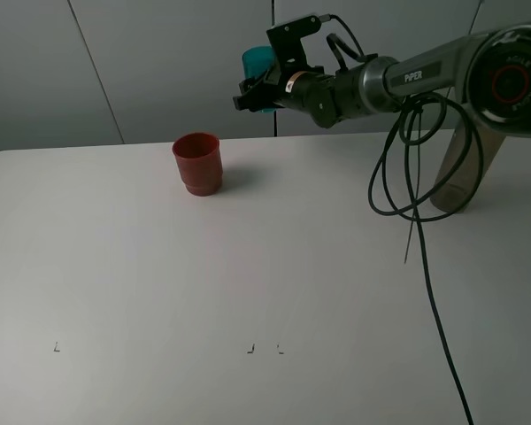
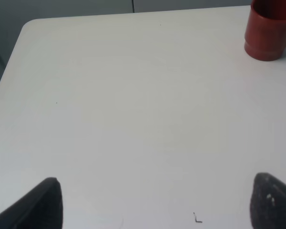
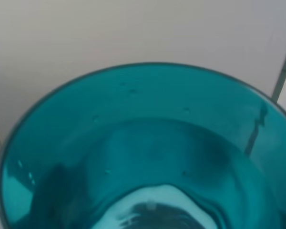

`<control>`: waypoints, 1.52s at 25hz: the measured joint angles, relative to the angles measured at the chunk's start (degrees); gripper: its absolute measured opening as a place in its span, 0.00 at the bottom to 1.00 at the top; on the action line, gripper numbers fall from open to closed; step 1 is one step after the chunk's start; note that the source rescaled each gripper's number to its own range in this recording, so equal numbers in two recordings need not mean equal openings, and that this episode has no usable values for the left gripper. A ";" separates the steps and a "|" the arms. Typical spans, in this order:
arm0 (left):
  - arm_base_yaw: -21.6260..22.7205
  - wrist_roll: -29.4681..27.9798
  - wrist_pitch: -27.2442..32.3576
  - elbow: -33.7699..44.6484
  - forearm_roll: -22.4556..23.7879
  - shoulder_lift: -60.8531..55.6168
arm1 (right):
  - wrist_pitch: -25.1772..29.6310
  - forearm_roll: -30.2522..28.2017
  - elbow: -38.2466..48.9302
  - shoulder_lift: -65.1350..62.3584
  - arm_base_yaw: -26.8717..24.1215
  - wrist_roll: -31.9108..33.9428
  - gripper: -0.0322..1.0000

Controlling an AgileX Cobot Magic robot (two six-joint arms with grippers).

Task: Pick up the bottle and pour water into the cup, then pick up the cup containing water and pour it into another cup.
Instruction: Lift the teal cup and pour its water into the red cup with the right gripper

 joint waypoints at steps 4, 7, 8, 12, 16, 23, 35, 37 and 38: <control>0.00 0.00 0.00 0.00 0.00 0.00 | 2.91 -0.93 -3.60 1.96 0.99 -0.03 0.04; 0.00 0.00 0.00 0.00 0.00 0.00 | 3.76 -1.73 -4.81 2.21 1.87 0.16 0.04; 0.00 0.00 0.00 0.00 0.00 0.00 | 3.76 -2.20 -4.96 2.21 2.05 0.16 0.04; 0.00 0.00 0.00 0.00 0.00 0.00 | 3.80 -4.65 -5.30 2.21 2.58 -0.85 0.04; 0.00 0.00 0.00 0.00 0.00 0.00 | 4.92 -7.15 -5.30 2.21 2.99 -2.06 0.04; 0.00 0.00 0.00 0.00 0.00 0.00 | 6.22 -8.62 -5.30 2.21 3.87 -7.82 0.04; 0.00 0.00 0.00 0.00 0.00 0.00 | 8.36 -8.70 -5.30 2.21 4.27 -15.76 0.04; 0.00 0.00 0.00 0.00 0.00 0.00 | 8.40 -8.70 -5.30 2.21 4.36 -17.60 0.04; 0.00 0.00 0.00 0.00 0.00 0.00 | 8.51 -8.70 -5.30 2.21 4.36 -18.57 0.04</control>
